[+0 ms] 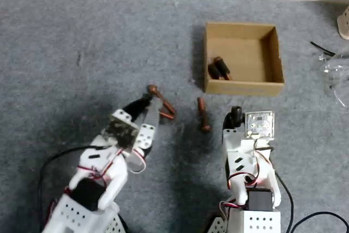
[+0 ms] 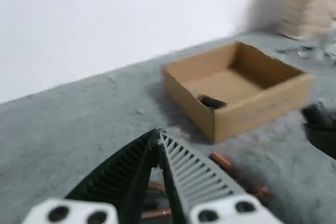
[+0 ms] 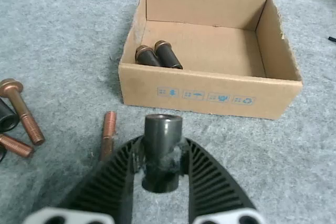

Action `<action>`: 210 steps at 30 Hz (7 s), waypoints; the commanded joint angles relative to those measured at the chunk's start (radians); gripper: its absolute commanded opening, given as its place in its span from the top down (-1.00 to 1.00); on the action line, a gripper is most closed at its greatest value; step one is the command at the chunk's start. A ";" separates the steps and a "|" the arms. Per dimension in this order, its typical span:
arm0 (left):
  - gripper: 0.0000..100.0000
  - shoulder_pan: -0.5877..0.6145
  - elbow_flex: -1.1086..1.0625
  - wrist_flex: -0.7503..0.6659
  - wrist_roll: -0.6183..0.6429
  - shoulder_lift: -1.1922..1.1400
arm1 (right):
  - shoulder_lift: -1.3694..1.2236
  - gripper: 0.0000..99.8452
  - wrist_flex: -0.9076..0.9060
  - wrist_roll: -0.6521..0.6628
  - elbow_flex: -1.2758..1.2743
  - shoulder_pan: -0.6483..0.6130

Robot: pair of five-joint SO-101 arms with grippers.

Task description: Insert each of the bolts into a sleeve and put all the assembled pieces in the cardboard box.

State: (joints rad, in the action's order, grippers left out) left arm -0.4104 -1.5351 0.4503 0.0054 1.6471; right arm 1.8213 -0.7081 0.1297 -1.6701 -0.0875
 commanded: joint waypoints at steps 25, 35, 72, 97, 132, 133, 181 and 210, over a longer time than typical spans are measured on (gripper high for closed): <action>0.98 -0.214 1.316 0.264 0.482 -1.730 | 0.018 0.99 0.120 -0.009 -0.073 0.125; 0.70 -0.211 1.274 0.272 0.623 -1.745 | 0.018 0.99 0.119 -0.009 -0.070 0.127; 0.71 -0.222 1.874 0.769 0.792 -2.354 | 0.018 0.99 0.119 -0.009 -0.070 0.125; 0.99 -0.188 2.140 1.267 0.252 -2.255 | 0.018 0.99 0.160 -0.003 -0.079 0.125; 0.99 0.751 1.063 1.068 -1.234 -1.414 | 0.016 0.99 0.163 -0.003 -0.128 0.127; 0.99 0.765 1.047 1.031 -1.240 -1.414 | 0.016 0.99 0.162 -0.003 -0.128 0.125; 0.54 0.774 0.944 0.941 -1.158 -1.412 | 0.016 0.99 0.163 -0.003 -0.128 0.124; 0.54 0.746 1.626 1.295 0.450 -1.422 | 0.016 0.98 0.162 -0.002 -0.128 0.124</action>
State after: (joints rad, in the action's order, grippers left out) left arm 0.3598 0.0499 1.7453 0.3583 0.1972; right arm 1.8228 -0.5669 0.1297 -1.6701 0.0292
